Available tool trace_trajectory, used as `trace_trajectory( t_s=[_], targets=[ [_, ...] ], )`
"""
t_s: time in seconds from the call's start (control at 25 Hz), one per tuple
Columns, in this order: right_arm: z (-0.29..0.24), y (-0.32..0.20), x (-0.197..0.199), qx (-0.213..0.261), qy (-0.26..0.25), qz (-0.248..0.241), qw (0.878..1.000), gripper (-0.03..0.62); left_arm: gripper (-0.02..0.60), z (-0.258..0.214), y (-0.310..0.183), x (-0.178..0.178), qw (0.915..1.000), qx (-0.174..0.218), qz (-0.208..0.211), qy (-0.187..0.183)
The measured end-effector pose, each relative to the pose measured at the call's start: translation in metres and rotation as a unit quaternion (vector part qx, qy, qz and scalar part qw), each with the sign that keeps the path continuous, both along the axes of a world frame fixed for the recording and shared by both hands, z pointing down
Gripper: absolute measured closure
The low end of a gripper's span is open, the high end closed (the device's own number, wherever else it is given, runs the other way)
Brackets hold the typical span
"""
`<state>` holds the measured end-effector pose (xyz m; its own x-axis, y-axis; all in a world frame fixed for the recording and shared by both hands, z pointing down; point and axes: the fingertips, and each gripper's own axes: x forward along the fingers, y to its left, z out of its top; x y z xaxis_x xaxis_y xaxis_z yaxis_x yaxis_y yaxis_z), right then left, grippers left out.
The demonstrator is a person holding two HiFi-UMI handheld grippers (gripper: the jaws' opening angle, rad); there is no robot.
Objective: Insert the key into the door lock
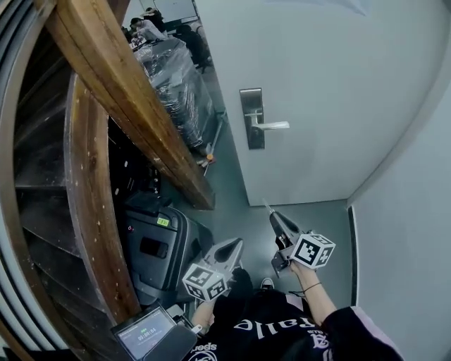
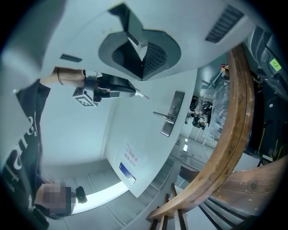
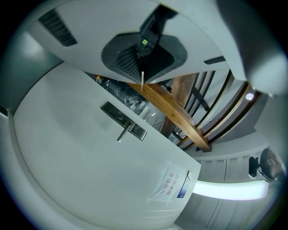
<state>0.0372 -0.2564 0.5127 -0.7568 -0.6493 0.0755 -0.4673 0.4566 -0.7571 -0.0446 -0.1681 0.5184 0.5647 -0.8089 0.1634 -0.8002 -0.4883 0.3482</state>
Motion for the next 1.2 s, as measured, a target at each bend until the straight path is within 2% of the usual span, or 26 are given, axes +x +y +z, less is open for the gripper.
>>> trace_trajectory(
  t_s=[0.32,0.64,0.96,1.2],
  targets=[
    [-0.001,-0.081,-0.01,-0.005,-0.014,0.051,0.999,0.557,0.577,-0.001,-0.092,-0.018,0.9991,0.009,0.041,0.002],
    [0.002,-0.178,-0.047,-0.022,-0.039,0.104,0.994,0.559,0.577,-0.013,-0.167,-0.055,0.9961,0.022,0.085,-0.001],
    [0.021,-0.251,-0.066,-0.058,-0.064,0.146,0.985,0.559,0.577,-0.009,-0.197,-0.086,0.995,0.019,0.098,0.003],
    [0.033,-0.277,-0.072,-0.093,-0.116,0.173,0.974,0.559,0.577,-0.006,-0.208,-0.1,0.9955,0.016,0.093,0.008]
  ],
)
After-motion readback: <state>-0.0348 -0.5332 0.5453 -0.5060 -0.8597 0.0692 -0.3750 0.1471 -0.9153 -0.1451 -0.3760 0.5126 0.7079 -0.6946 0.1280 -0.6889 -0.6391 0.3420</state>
